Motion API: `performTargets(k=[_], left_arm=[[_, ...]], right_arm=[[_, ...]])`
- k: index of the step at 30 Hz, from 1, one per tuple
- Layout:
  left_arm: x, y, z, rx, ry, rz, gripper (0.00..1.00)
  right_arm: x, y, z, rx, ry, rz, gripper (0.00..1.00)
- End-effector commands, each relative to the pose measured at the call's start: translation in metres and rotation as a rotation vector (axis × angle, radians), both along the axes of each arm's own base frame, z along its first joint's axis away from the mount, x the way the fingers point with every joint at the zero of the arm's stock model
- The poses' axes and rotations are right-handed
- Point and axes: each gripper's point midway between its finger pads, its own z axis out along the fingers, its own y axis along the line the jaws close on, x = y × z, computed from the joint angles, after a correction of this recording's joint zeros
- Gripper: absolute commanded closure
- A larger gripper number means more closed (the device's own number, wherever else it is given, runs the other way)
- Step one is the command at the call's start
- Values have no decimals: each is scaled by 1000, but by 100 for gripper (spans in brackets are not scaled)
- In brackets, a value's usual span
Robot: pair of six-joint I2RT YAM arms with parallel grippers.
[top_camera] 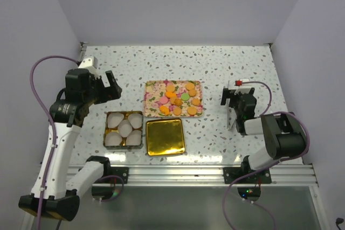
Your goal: Pack the cookies
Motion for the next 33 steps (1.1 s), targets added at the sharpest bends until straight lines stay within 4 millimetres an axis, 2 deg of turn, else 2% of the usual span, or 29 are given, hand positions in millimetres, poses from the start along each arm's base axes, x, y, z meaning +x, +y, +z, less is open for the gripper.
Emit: performTargets(k=[1, 2, 6, 10, 11, 12, 15, 17, 20, 21, 22, 23, 24, 26, 27, 30, 31, 33], left_arm=[[7, 0, 5, 4, 35, 6, 0], [9, -8, 5, -27, 39, -18, 0], [27, -19, 25, -98, -36, -31, 0], [43, -12, 20, -130, 1, 76, 0], [46, -14, 15, -130, 22, 74, 0], [50, -15, 21, -132, 15, 64, 0], [59, -18, 22, -123, 40, 45, 0], [57, -20, 22, -122, 41, 27, 0], [43, -19, 8, -138, 77, 45, 0], [36, -22, -4, -148, 112, 37, 0], [27, -25, -2, -158, 96, 2, 0], [27, -39, 4, -204, 53, -75, 0], [17, -42, -2, -214, 40, -99, 0], [12, -38, -4, -220, 37, -68, 0], [11, -37, -1, -217, 30, -62, 0], [4, -30, 0, -200, 51, -25, 0], [1, -28, 2, -199, 44, -10, 0], [-8, -27, 3, -191, 32, -17, 0]], right_arm=[[8, -1, 19, 7, -68, -9, 1], [9, -1, 19, 6, -69, -10, 1], [9, -1, 20, 6, -71, -10, 1], [10, -2, 19, 7, -65, -14, 1], [10, -1, 20, 7, -68, -12, 1], [10, -2, 19, 5, -65, -15, 1], [9, -1, 19, 9, -69, -11, 1], [9, -1, 19, 7, -69, -12, 1], [10, -2, 19, 5, -66, -18, 1], [9, -3, 20, 4, -70, -26, 1], [10, -7, 24, 10, -80, -55, 1], [10, -21, 30, 28, -97, -153, 1], [6, -25, 32, 29, -78, -177, 1], [4, -30, 38, 29, -64, -204, 1], [2, -29, 58, 36, -96, -201, 1], [0, -29, 85, 36, -105, -198, 1], [-3, -31, 110, 52, -146, -214, 1], [-8, -36, 132, 122, -80, -282, 1]])
